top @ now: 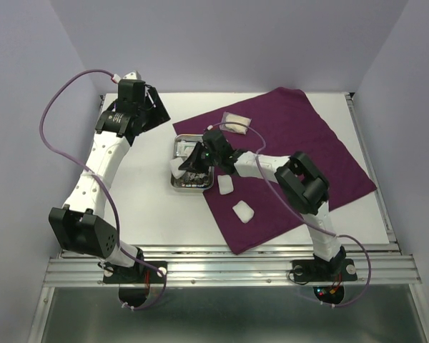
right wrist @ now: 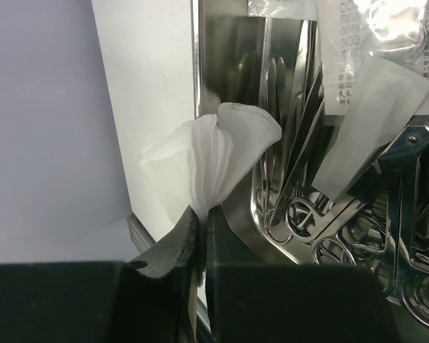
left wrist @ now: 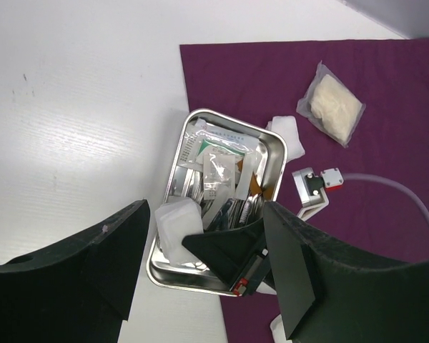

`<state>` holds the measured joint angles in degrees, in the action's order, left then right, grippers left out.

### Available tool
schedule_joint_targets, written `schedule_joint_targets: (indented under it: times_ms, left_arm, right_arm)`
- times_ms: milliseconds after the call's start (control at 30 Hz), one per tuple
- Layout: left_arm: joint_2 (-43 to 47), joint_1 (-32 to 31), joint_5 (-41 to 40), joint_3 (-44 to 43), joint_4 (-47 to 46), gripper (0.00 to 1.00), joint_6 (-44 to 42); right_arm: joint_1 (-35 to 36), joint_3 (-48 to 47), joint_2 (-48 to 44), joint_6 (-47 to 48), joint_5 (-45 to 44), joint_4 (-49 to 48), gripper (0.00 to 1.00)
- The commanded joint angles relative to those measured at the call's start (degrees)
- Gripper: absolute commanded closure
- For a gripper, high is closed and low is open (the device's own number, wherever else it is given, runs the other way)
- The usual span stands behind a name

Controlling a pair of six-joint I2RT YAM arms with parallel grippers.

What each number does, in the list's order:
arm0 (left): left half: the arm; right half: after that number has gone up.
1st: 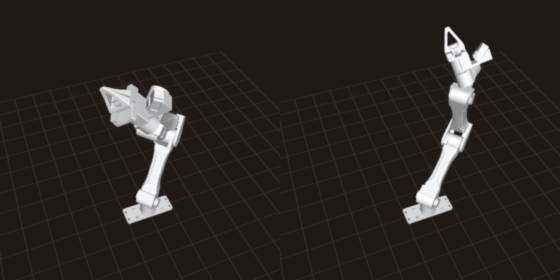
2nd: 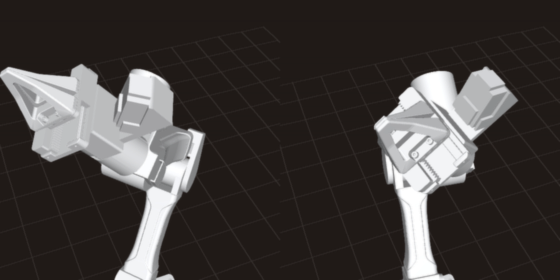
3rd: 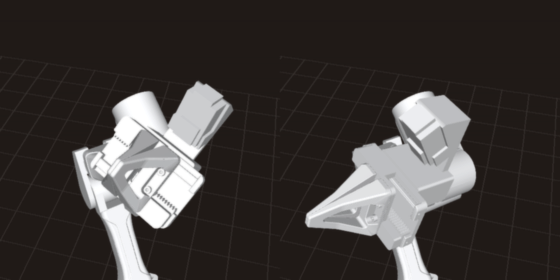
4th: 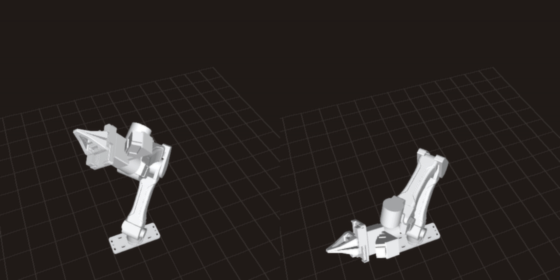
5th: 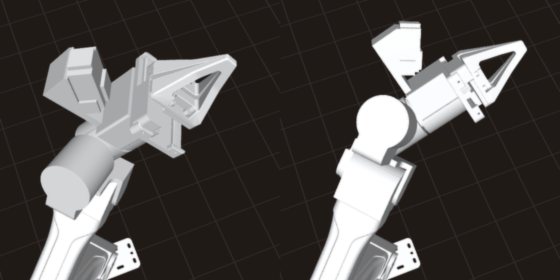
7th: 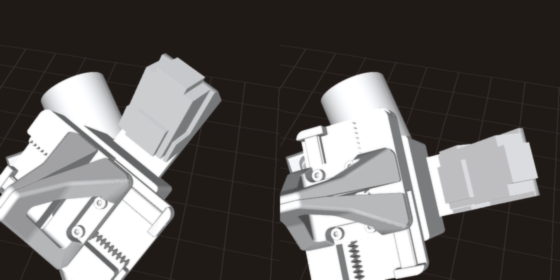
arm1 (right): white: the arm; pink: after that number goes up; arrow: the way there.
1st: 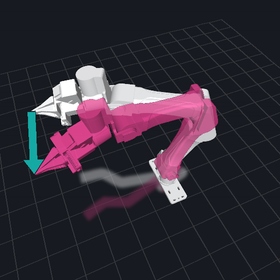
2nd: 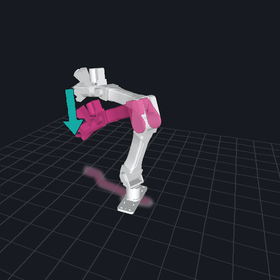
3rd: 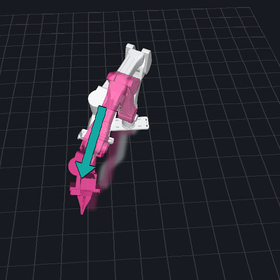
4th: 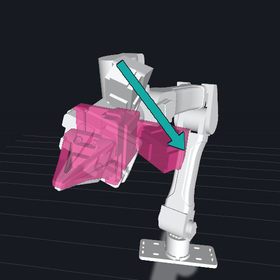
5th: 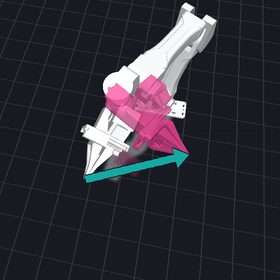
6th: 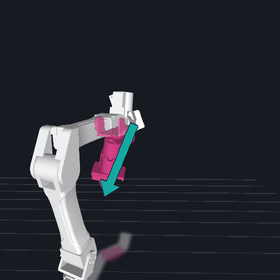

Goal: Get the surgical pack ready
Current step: Place the medical item in the container.

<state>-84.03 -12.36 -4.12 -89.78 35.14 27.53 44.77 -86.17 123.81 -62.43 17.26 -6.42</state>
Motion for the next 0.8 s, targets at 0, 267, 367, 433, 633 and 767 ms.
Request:
schedule_joint_targets:
  times_ms: [0, 267, 367, 433, 633, 767]
  left_arm:
    - [2.47, 0.32, 0.08, 0.92, -1.38, 0.24, -0.11]
    - [2.55, 0.49, 0.60, 2.41, -1.82, 0.24, -0.11]
    - [2.55, 0.49, 0.78, 2.68, -2.00, 0.24, -0.19]
    - [2.55, 0.49, 0.96, 2.85, -2.18, 0.24, -0.19]
    - [2.38, 0.49, 1.39, 3.38, -2.44, 0.24, -0.19]
    - [2.38, 0.58, 1.57, 3.91, -2.70, 0.24, -0.19]
  right_arm:
    - [0.67, -2.69, 1.52, -2.86, -0.29, -0.53, 0.99]
    - [1.81, -1.20, 1.44, -5.15, -6.26, 3.16, 0.99]
    - [1.81, -0.84, 1.08, -5.33, -7.41, 4.04, 0.99]
    - [1.81, -0.75, 1.08, -5.33, -7.85, 4.48, 0.99]
    - [1.81, -0.75, 1.26, -5.24, -7.76, 5.36, 0.81]
    - [1.81, -0.05, -0.14, -4.45, -8.64, 5.45, 0.68]
